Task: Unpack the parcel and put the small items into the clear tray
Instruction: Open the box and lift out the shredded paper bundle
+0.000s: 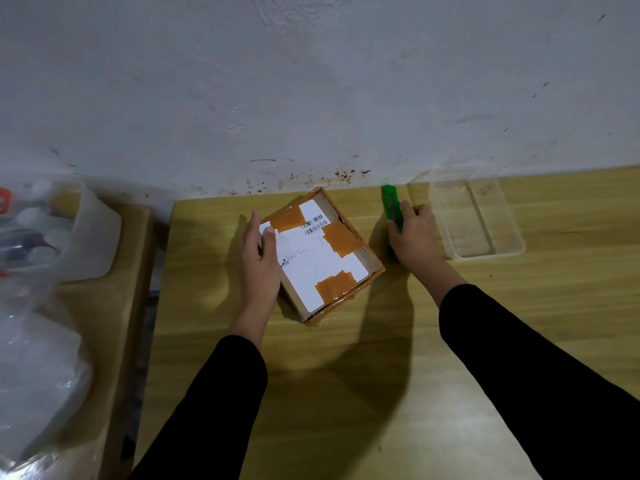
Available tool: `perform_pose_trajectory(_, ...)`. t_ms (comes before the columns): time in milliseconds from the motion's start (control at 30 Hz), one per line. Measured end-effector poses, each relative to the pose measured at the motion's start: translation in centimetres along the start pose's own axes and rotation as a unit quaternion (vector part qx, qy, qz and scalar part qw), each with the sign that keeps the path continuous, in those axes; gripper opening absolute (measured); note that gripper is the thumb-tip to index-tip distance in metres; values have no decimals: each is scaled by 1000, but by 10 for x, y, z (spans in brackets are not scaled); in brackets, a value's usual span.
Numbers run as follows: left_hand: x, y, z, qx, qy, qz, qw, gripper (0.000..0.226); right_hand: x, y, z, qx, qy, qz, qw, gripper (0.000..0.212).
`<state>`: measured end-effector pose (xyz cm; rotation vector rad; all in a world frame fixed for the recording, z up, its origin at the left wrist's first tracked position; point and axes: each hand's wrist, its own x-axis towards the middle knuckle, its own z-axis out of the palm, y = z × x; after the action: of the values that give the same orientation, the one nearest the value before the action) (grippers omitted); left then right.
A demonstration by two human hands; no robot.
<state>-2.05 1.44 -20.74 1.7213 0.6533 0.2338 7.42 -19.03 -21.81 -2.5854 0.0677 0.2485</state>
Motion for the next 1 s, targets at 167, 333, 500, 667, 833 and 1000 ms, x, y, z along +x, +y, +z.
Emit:
perform_pose_trajectory(167, -6, 8, -1, 55, 23, 6, 998, 50, -25, -18, -11, 99, 67, -101, 988, 34)
perform_pose_trajectory(333, -34, 1, 3, 68, 22, 10, 997, 55, -11, -67, -12, 143, -39, -215, 965, 33)
perform_pose_trajectory(500, -91, -23, 11, -19, -51, 17, 998, 69, 13, -92, 3, 104, -168, -189, 962, 40)
perform_pose_trajectory(667, -113, -22, 3, -36, -83, -7, 996, 83, 7, -74, 11, 213, -152, -122, 957, 36)
perform_pose_trajectory(833, -111, -34, -26, -2, -102, -20, 995, 83, -13, -37, -5, 233, -154, -64, 958, 29)
perform_pose_trajectory(1000, -121, -36, -39, -10, 49, -40, 998, 59, -79, 2, -20, 248, -132, -51, 959, 15)
